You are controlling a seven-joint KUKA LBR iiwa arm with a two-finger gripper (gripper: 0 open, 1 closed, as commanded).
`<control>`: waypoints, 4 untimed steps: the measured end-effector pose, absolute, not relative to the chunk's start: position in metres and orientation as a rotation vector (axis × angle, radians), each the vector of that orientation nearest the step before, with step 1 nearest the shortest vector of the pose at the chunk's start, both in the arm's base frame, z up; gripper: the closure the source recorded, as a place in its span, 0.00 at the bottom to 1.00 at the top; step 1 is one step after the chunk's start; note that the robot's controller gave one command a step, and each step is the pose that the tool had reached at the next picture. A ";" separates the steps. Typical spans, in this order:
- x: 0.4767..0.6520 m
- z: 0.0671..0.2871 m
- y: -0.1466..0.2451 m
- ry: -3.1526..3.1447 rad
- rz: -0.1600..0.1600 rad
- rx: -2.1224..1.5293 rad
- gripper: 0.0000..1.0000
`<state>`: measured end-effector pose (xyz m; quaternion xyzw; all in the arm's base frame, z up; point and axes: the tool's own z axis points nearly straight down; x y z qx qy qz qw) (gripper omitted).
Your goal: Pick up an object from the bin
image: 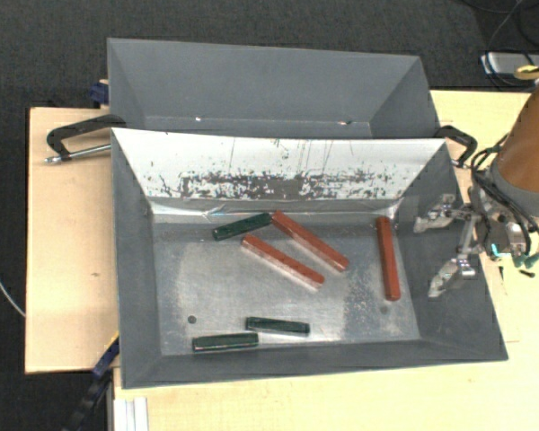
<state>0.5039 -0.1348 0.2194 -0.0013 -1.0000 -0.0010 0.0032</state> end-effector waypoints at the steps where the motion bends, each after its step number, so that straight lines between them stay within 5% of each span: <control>1: 0.506 0.223 -0.134 -3.143 -0.001 0.000 0.00; 3: 0.524 0.114 -0.098 -3.142 -0.002 -0.086 0.00; 4: 0.566 0.097 -0.094 -3.124 -0.003 -0.368 0.00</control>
Offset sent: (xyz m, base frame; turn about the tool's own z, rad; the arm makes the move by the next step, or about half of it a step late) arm 0.0291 0.0305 -0.1434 -0.0603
